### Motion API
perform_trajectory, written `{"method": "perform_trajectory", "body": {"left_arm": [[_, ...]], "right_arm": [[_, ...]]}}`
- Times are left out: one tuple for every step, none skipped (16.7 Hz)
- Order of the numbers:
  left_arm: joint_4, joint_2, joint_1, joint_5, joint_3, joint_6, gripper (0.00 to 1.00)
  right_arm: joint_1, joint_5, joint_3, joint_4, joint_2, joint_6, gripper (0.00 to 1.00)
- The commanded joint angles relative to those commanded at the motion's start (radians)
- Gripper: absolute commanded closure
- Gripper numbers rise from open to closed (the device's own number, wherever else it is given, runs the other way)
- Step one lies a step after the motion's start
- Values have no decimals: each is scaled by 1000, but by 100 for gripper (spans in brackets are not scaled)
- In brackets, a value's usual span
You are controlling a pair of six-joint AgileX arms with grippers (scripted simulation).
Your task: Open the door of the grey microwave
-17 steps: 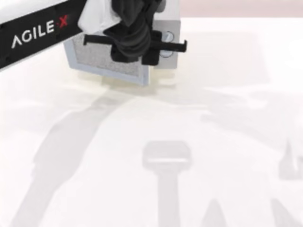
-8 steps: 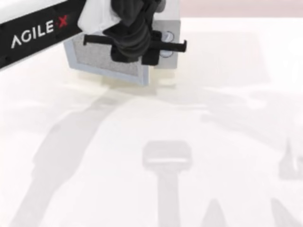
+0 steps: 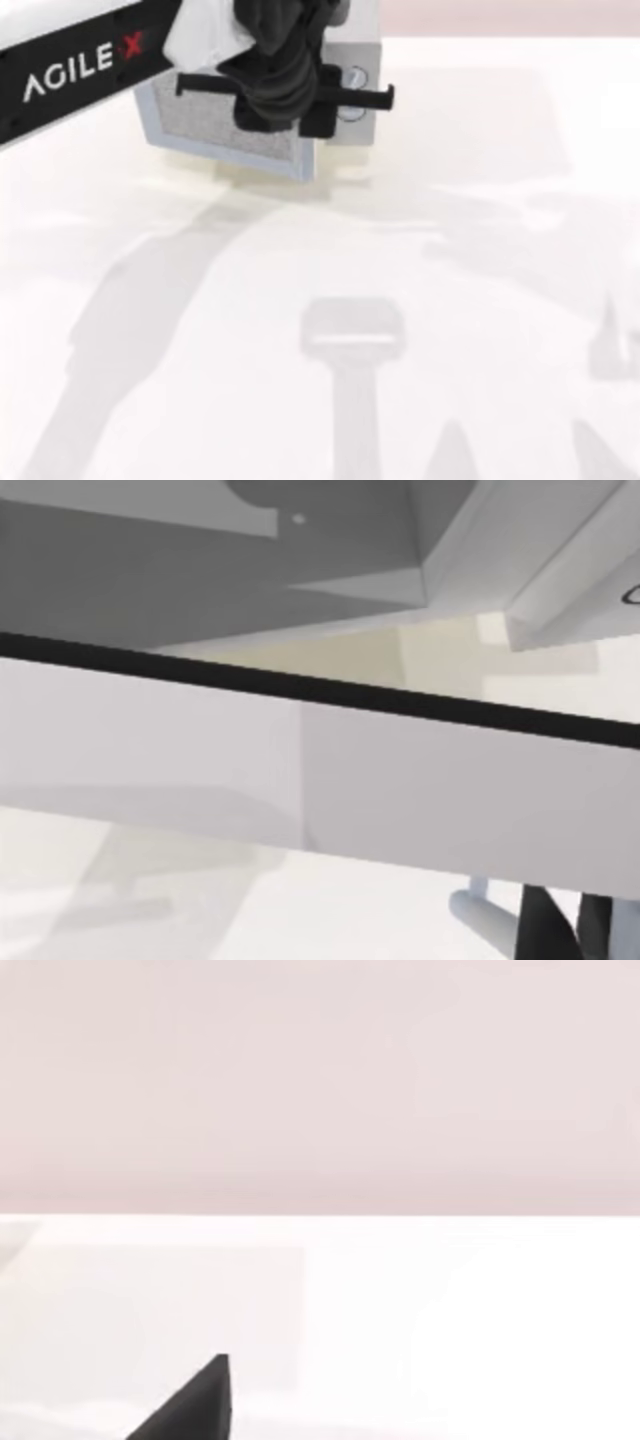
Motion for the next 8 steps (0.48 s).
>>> {"method": "perform_trajectory", "body": {"left_arm": [[0, 0, 0, 0, 0, 0, 100], [0, 4, -7, 5, -2, -4, 100], [2, 1, -6, 7, -5, 0, 100], [8, -9, -4, 12, -18, 11, 100], [17, -23, 1, 20, -37, 28, 100], [26, -39, 6, 30, -62, 49, 100], [36, -56, 11, 40, -88, 71, 100], [46, -72, 15, 50, -110, 91, 100]], "right_arm": [[0, 0, 0, 0, 0, 0, 0], [0, 0, 0, 0, 0, 0, 0], [0, 0, 0, 0, 0, 0, 0], [0, 0, 0, 0, 0, 0, 0], [0, 0, 0, 0, 0, 0, 0], [0, 0, 0, 0, 0, 0, 0], [0, 0, 0, 0, 0, 0, 0], [0, 0, 0, 0, 0, 0, 0]]}}
